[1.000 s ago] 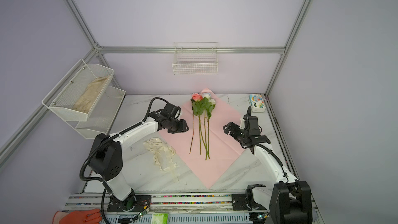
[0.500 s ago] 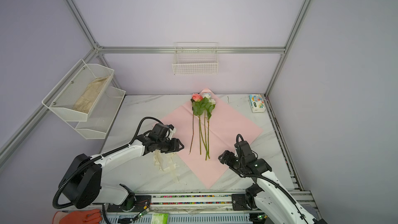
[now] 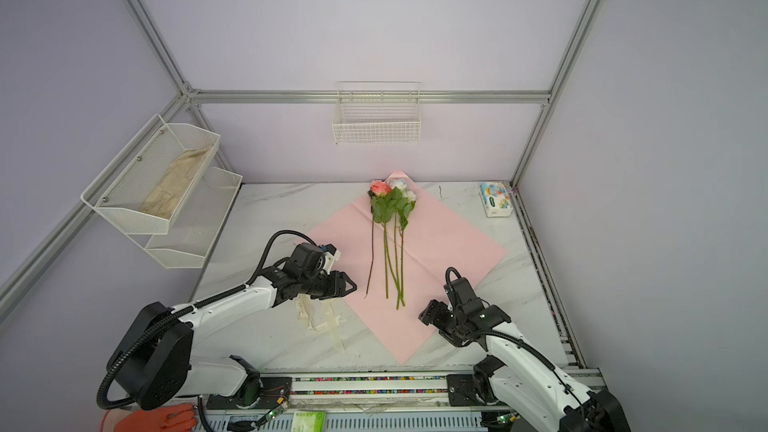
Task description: Tie the bouquet of fake flowers
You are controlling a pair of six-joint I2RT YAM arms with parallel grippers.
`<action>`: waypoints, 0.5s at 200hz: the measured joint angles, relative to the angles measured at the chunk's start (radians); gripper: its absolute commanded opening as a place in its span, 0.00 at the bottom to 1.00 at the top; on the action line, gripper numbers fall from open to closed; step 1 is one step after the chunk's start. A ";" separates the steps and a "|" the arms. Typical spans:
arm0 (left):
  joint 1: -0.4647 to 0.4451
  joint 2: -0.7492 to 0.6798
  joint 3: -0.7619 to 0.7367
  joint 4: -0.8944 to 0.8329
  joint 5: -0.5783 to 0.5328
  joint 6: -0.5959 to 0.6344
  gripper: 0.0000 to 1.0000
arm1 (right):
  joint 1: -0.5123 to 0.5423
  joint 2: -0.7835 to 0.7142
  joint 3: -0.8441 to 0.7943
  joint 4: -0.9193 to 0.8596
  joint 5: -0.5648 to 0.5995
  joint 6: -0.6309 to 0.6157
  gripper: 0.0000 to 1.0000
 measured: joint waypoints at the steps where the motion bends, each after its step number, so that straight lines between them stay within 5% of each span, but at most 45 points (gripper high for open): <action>1: 0.000 0.000 0.000 0.000 0.000 0.000 0.57 | 0.000 0.002 0.000 0.003 -0.001 0.000 0.84; 53: 0.000 -0.024 -0.003 -0.025 0.030 -0.033 0.58 | 0.010 0.092 0.001 0.168 -0.055 0.029 0.86; 100: 0.000 -0.037 -0.003 -0.049 0.041 -0.060 0.59 | 0.011 0.007 -0.008 0.288 -0.105 0.114 0.89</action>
